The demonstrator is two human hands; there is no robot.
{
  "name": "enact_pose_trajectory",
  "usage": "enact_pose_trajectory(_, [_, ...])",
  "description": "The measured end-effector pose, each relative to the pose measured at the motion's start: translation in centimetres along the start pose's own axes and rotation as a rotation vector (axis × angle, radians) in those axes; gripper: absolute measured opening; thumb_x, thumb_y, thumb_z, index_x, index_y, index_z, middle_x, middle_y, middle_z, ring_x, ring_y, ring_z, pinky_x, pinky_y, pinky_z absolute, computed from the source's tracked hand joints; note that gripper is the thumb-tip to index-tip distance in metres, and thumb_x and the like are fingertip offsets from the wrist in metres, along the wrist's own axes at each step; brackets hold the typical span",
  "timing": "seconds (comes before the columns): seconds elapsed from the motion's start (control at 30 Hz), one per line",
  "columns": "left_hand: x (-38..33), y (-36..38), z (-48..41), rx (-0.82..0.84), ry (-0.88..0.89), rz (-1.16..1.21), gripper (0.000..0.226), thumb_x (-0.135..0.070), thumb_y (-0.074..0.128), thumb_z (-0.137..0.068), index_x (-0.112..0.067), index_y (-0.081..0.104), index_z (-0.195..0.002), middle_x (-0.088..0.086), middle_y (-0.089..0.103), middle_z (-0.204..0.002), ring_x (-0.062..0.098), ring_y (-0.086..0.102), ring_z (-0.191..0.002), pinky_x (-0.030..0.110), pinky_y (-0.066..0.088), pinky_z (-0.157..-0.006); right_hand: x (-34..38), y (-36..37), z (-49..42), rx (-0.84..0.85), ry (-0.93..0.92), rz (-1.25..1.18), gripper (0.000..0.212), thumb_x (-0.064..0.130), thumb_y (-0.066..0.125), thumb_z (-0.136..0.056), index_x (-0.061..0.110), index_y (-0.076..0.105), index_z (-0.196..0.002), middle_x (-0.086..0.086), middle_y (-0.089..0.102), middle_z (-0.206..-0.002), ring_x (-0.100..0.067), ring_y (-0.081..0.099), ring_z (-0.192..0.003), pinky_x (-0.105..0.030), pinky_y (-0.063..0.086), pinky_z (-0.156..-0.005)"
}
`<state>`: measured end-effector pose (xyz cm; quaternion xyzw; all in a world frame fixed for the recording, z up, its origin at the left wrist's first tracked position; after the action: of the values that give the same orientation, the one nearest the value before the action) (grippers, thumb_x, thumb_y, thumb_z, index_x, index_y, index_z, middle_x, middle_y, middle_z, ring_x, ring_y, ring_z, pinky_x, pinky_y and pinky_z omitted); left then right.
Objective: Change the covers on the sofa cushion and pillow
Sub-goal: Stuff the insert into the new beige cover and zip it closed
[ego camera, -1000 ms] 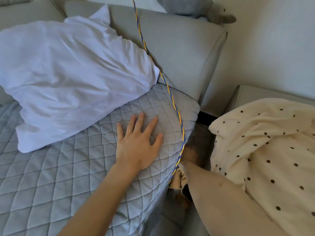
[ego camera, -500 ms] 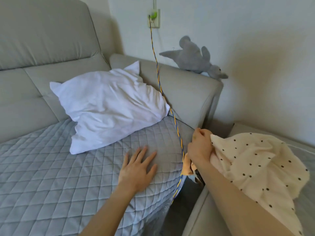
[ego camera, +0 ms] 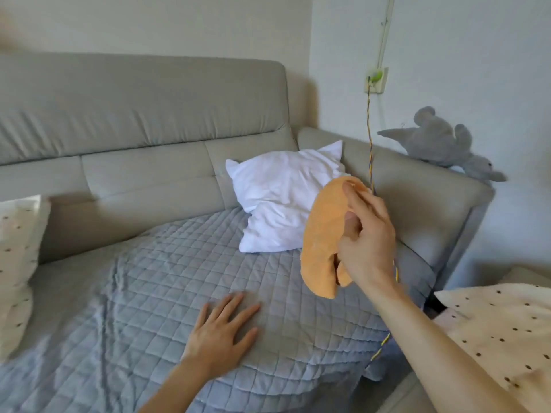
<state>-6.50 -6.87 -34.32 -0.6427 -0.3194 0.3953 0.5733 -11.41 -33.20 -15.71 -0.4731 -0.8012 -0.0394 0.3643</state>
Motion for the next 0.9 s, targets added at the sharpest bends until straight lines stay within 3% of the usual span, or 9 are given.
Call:
enact_pose_trajectory(0.13, [6.7,-1.8,4.8,0.034,-0.152,-0.028,0.057,-0.072,0.011,-0.094,-0.059,0.002,-0.148,-0.021,-0.006,-0.162,0.005,-0.009,-0.149,0.043,0.000,-0.121,5.0,5.5,2.7,0.138,0.026,-0.217,0.047,-0.010,0.050,-0.093,0.013,0.061,-0.132,0.002,0.053,-0.122,0.011,0.044,-0.110,0.003,0.027,-0.095])
enact_pose_trajectory(0.3, [14.3,-3.3,11.1,-0.003,-0.334,-0.015,0.064,-0.075,0.006,-0.089,-0.055,0.010,-0.150,-0.018,0.002,-0.163,0.009,0.002,-0.150,0.040,0.005,-0.122,10.8,12.8,6.2,0.310,0.106,-0.445,0.051,-0.006,0.051,-0.094,0.030,0.062,-0.128,0.023,0.054,-0.116,0.005,0.055,-0.106,-0.011,0.041,-0.095])
enact_pose_trajectory(0.4, [16.5,-3.4,13.7,-0.057,-0.395,-0.009,0.076,-0.081,-0.005,-0.079,-0.057,0.013,-0.148,-0.018,0.008,-0.162,0.010,0.008,-0.150,0.038,0.010,-0.122,11.4,15.3,7.6,0.304,0.197,-0.509,0.053,0.000,0.054,-0.094,0.045,0.060,-0.121,0.019,0.058,-0.114,0.006,0.056,-0.098,-0.012,0.042,-0.087])
enact_pose_trajectory(0.47, [17.4,-3.2,15.0,-0.121,-0.437,0.043,0.071,-0.079,0.001,-0.082,-0.057,0.017,-0.148,-0.017,0.012,-0.162,0.009,0.012,-0.149,0.033,0.010,-0.122,10.1,16.7,9.6,0.347,0.312,-0.413,0.047,0.006,0.056,-0.095,0.042,0.059,-0.125,0.015,0.060,-0.114,0.005,0.056,-0.093,-0.018,0.042,-0.087])
enact_pose_trajectory(0.57, [17.9,-2.8,15.4,-0.169,-0.461,0.035,0.069,-0.075,0.004,-0.087,-0.052,0.021,-0.149,-0.015,0.015,-0.162,0.008,0.011,-0.149,0.030,0.003,-0.121,6.9,18.3,14.4,0.638,0.339,-0.094,0.049,0.022,0.053,-0.099,0.031,0.042,-0.146,-0.001,0.056,-0.129,-0.013,0.055,-0.104,-0.028,0.041,-0.093])
enact_pose_trajectory(0.67, [17.8,-2.6,15.5,-0.232,-0.468,0.000,0.075,-0.078,0.005,-0.086,-0.046,0.032,-0.148,-0.013,0.025,-0.160,0.011,0.020,-0.148,0.033,0.009,-0.121,5.4,17.9,17.5,0.847,0.304,0.064,0.061,0.033,0.046,-0.101,0.031,0.018,-0.155,-0.006,0.044,-0.141,-0.021,0.047,-0.124,-0.031,0.038,-0.093])
enact_pose_trajectory(0.77, [18.1,-1.9,15.2,-0.317,-0.475,-0.008,0.061,-0.070,0.024,-0.091,-0.043,0.047,-0.140,-0.008,0.043,-0.151,0.016,0.039,-0.139,0.037,0.024,-0.117,6.8,17.3,16.7,0.721,0.146,0.051,0.070,0.048,0.055,-0.092,0.029,0.024,-0.152,-0.008,0.027,-0.156,-0.021,0.028,-0.143,-0.036,0.037,-0.104])
enact_pose_trajectory(0.83, [18.0,-1.8,14.9,-0.339,-0.447,-0.037,0.058,-0.066,0.029,-0.091,-0.039,0.052,-0.137,-0.006,0.049,-0.146,0.018,0.045,-0.135,0.039,0.030,-0.114,8.5,16.4,16.2,0.733,-0.047,0.022,0.089,0.076,0.051,-0.079,0.035,0.023,-0.152,-0.001,0.004,-0.164,-0.018,0.007,-0.151,-0.043,0.026,-0.116])
enact_pose_trajectory(0.9, [18.1,-1.6,14.9,-0.326,-0.435,-0.042,0.060,-0.066,0.027,-0.091,-0.037,0.052,-0.138,-0.004,0.049,-0.147,0.019,0.044,-0.136,0.040,0.029,-0.114,10.3,16.3,17.7,0.914,-0.215,0.117,0.108,0.092,0.048,-0.064,0.047,0.007,-0.153,0.009,-0.027,-0.160,-0.022,-0.018,-0.150,-0.049,0.009,-0.117])
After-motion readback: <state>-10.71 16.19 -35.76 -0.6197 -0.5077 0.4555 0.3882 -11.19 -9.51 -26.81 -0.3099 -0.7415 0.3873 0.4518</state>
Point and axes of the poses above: each hand's wrist, its own z-axis away from the middle knuckle, its own y-axis out of the palm, x = y × z, the point moved 3 cm from there along -z, towards the middle knuckle
